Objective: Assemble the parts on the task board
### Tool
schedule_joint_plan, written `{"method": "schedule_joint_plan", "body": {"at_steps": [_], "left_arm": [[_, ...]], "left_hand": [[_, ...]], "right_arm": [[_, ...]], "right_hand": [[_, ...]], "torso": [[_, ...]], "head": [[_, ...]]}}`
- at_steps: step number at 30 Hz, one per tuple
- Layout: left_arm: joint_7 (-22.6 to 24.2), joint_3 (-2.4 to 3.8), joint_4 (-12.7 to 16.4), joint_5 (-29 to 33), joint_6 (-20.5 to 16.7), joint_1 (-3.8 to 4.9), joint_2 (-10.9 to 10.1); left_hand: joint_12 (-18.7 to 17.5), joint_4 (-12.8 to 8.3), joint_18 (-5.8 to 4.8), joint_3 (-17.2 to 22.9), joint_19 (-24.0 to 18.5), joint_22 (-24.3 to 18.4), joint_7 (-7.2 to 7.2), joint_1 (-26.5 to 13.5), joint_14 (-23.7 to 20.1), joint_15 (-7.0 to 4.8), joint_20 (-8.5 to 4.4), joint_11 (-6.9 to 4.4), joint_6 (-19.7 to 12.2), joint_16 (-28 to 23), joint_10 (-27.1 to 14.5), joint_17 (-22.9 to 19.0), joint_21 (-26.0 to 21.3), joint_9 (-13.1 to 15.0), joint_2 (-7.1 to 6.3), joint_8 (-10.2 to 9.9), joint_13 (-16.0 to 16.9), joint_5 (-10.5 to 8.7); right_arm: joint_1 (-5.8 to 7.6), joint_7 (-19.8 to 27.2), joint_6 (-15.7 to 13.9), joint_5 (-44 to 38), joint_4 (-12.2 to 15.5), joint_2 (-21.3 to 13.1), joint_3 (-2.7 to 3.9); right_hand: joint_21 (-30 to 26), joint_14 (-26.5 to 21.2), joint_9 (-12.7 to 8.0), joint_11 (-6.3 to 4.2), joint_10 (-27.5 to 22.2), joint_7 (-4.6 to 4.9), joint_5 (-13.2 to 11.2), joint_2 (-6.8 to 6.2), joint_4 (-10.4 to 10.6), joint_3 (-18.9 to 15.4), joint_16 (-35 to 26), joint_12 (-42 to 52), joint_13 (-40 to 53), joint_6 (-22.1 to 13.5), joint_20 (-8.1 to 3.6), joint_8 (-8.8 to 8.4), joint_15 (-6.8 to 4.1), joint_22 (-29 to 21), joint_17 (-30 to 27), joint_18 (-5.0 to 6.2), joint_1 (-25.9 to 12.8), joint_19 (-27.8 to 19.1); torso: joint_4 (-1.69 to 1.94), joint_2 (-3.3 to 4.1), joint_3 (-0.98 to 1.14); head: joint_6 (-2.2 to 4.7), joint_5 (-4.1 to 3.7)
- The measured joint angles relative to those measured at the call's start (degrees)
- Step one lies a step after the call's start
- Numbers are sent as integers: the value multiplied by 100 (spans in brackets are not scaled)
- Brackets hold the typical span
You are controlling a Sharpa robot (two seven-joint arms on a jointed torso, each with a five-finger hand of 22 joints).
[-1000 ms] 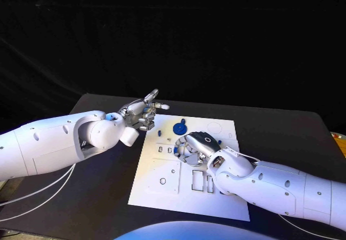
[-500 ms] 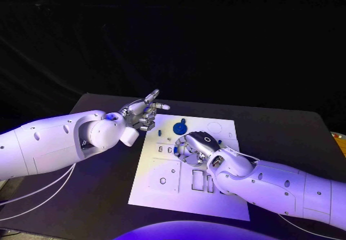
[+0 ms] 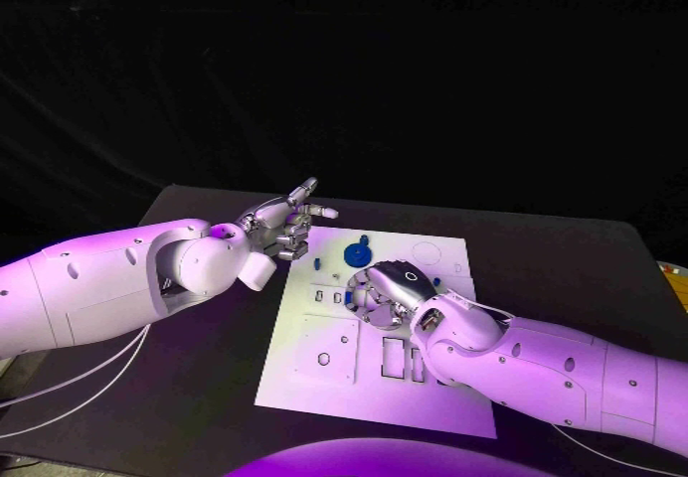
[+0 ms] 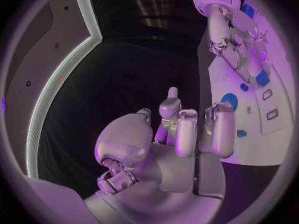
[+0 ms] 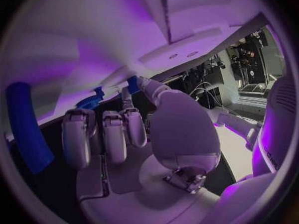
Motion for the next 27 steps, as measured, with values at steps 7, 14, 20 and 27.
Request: {"method": "schedule_joint_plan", "body": {"at_steps": [7,14,20,27], "left_arm": [[-6,0,-2,-9,5,0,0],[-13,0,-6,-15,12,0,-1],[-23,0,-12,-18,21,0,-2],[-37,0,-28,-20,36,0,-3]], "left_hand": [[0,0,0,0,0,0,0,0,0,0,0,0,0,0,0,0,0,0,0,0,0,0],[0,0,0,0,0,0,0,0,0,0,0,0,0,0,0,0,0,5,0,0,14,0],[0,0,0,0,0,0,0,0,0,0,0,0,0,0,0,0,0,5,0,0,14,0],[0,0,0,0,0,0,0,0,0,0,0,0,0,0,0,-1,0,4,0,0,16,0]], "right_arm": [[3,-22,36,-25,-1,6,2],[3,-37,68,-47,-4,7,1],[-9,-45,99,-79,-12,4,-11],[-8,-45,101,-115,-13,4,-10]], "right_hand": [[-26,0,-11,2,-2,3,-10,0,16,-16,0,-3,0,-43,0,-32,0,0,5,0,1,0],[-26,0,-37,41,-40,41,-10,-30,16,-16,0,-24,-1,-122,0,-78,0,-1,5,0,25,0],[-26,0,-86,62,-61,60,-31,-82,48,-16,0,-24,-1,-224,0,-142,0,-1,4,0,22,0],[-52,-22,-129,82,-81,111,-77,-128,96,-64,0,-46,-1,-316,0,-208,22,-1,4,0,-25,0]], "torso": [[0,0,0],[0,0,1],[-1,0,3],[-2,-1,3]], "head": [[-4,0],[-11,0],[-12,0],[-18,1]]}}
